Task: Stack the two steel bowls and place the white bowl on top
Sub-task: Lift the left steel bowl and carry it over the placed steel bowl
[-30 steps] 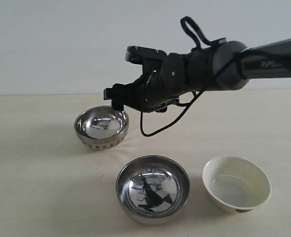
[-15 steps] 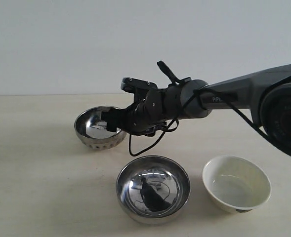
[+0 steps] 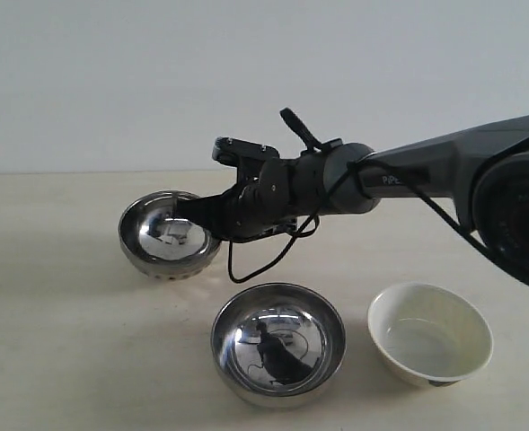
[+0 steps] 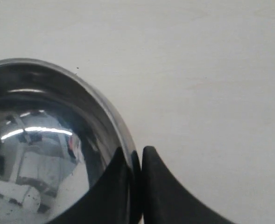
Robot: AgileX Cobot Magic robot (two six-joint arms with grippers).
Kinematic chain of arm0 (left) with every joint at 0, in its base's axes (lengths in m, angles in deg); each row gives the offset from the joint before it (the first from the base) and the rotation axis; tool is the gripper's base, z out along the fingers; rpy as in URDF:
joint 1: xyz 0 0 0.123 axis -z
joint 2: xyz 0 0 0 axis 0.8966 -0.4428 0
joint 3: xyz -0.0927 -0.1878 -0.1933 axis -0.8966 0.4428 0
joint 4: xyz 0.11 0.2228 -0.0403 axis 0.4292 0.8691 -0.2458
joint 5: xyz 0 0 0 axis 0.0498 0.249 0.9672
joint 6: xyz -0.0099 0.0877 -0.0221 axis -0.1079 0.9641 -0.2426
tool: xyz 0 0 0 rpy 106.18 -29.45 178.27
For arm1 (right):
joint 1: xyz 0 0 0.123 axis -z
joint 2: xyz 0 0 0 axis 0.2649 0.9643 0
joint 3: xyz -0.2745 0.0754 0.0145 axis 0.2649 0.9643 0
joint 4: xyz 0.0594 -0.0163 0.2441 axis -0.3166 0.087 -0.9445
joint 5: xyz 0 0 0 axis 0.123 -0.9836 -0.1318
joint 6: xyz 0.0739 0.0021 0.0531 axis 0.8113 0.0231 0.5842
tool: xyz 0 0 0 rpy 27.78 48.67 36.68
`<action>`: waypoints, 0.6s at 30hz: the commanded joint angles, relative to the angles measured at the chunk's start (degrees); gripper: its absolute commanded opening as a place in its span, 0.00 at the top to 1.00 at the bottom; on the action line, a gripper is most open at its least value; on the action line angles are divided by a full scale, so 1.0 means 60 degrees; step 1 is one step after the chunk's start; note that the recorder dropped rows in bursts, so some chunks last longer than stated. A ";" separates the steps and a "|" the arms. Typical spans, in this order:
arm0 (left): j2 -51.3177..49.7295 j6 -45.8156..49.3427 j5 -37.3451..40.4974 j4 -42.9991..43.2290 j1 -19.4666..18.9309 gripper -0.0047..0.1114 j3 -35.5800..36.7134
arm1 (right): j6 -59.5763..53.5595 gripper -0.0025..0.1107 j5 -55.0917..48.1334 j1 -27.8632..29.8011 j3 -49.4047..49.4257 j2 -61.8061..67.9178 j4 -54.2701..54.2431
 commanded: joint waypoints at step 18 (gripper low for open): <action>0.0029 -0.0045 -0.0072 0.0000 0.0048 0.93 0.0029 | -0.1636 0.98 -0.4917 0.0015 0.1506 -0.5423 0.1069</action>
